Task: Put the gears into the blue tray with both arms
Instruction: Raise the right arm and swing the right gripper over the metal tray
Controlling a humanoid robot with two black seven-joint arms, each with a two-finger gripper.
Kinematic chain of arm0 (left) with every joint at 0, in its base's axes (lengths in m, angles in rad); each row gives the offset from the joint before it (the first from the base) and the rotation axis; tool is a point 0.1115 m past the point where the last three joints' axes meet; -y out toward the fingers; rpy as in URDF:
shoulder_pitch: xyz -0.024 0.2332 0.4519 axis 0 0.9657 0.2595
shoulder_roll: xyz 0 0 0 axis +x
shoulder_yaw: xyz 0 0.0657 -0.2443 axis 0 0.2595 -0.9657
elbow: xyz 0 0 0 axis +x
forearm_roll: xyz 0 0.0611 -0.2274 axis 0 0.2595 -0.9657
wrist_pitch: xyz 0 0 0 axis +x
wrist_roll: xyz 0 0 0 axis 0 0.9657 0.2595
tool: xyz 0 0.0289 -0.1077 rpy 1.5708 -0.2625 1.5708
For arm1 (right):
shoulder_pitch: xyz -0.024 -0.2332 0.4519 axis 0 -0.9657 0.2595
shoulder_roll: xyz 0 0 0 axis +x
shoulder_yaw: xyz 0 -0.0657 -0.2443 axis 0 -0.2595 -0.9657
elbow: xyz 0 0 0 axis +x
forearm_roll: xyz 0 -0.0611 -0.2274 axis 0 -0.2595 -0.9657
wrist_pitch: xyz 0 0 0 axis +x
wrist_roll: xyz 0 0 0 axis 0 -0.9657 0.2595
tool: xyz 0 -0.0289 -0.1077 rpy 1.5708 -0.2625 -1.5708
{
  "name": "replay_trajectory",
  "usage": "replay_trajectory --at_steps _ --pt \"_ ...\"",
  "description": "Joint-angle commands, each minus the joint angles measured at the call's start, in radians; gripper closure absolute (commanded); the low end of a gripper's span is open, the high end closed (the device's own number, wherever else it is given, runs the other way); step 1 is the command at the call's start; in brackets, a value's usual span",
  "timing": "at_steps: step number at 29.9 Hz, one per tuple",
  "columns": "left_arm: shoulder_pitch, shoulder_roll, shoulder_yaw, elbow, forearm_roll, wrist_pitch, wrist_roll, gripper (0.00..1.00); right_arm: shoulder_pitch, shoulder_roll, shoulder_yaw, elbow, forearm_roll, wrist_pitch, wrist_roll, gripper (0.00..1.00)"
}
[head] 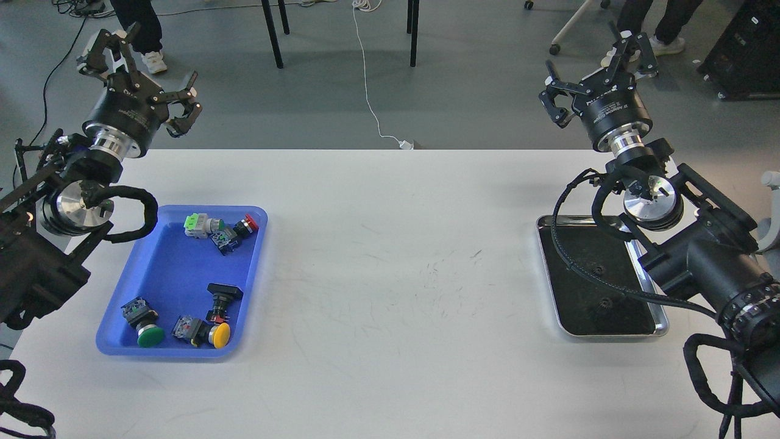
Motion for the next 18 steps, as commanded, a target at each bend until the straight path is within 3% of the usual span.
replay_trajectory --at_steps 1,12,18 --pt "0.001 -0.006 -0.009 -0.004 -0.002 0.0 -0.01 0.02 -0.002 -0.035 -0.005 0.002 -0.002 0.0 -0.002 0.01" --pt "-0.003 -0.043 -0.015 0.0 -0.006 0.027 -0.011 0.02 0.005 -0.119 -0.022 0.048 -0.004 0.002 -0.005 0.0" --pt "-0.006 -0.02 -0.05 -0.007 -0.006 0.019 -0.007 0.02 0.114 -0.268 -0.258 0.054 -0.004 -0.006 -0.002 0.01"
